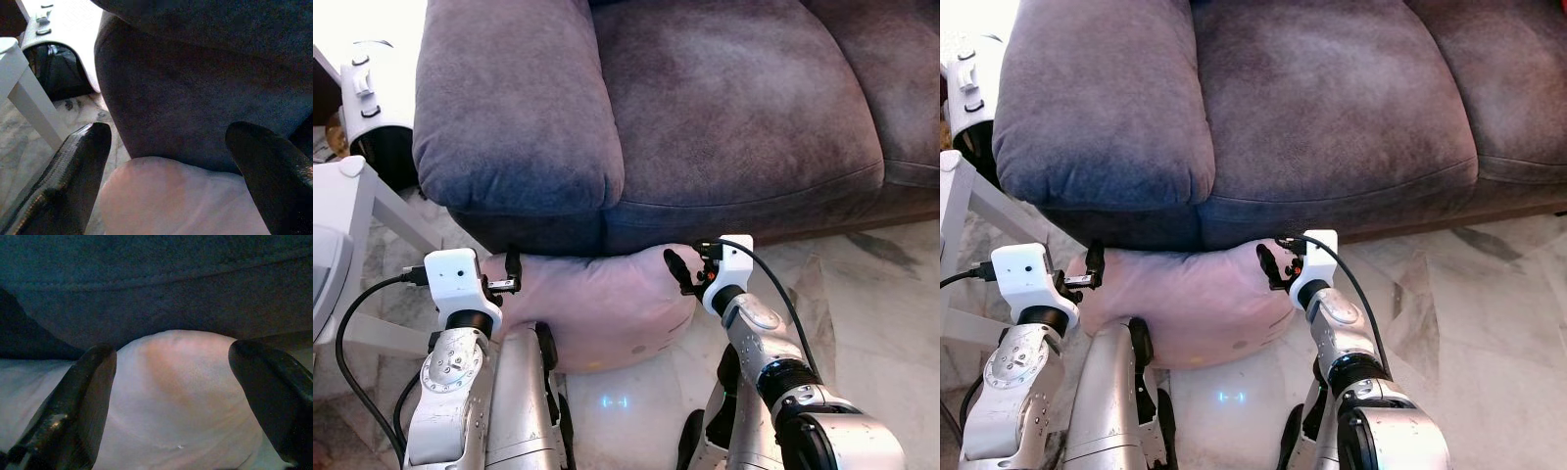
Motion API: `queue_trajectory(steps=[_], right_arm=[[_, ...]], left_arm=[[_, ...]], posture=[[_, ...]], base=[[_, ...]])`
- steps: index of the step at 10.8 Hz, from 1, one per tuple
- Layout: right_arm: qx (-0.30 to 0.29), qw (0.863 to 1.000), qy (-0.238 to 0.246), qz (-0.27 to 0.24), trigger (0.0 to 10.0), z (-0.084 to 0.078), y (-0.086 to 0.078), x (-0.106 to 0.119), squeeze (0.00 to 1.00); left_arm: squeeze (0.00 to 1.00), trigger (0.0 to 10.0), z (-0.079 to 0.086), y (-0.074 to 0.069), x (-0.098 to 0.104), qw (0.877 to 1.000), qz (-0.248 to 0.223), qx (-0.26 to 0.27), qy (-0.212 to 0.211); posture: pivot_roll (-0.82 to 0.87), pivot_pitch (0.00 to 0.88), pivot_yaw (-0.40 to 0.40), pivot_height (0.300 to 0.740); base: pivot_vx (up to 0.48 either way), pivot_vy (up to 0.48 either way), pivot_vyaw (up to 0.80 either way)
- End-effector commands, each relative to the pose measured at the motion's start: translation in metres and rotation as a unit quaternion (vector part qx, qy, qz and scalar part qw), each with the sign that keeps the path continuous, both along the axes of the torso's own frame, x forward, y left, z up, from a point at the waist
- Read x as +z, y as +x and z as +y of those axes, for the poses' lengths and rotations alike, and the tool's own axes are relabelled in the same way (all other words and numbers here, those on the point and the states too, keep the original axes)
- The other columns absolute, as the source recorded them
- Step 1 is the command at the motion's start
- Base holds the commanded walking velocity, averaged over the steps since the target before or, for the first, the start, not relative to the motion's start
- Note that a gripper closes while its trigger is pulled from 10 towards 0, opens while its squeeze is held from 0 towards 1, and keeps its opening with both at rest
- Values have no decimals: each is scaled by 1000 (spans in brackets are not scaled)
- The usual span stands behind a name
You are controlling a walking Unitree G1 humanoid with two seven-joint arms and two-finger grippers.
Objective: Move the pillow to the sofa from floor
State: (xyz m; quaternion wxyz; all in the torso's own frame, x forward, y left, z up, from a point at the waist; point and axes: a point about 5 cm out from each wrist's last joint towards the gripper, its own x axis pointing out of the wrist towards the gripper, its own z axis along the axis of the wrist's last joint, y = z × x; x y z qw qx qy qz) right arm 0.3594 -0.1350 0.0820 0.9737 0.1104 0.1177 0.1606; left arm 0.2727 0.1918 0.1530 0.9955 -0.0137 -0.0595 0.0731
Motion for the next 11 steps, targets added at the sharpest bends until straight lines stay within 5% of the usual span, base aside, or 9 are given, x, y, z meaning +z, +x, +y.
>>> queue_trajectory(steps=[1,8,11], right_arm=[[-1,1000,-7,9,10000,-1,-6,-8,0],[-7,1000,-10,5,10000,-2,-7,-10,0],[-7,1000,-12,10,10000,-3,-10,-15,0]], left_arm=[[0,10000,1,-1,-6,1000,11,1,2],[0,10000,2,1,-4,1000,6,-2,7],[0,10000,-1,1,-2,1000,-2,-11,6]], posture=[[191,320,-32,488],[196,308,-28,488],[197,315,-26,488]], base=[[274,0,0],[299,0,185],[0,0,0]])
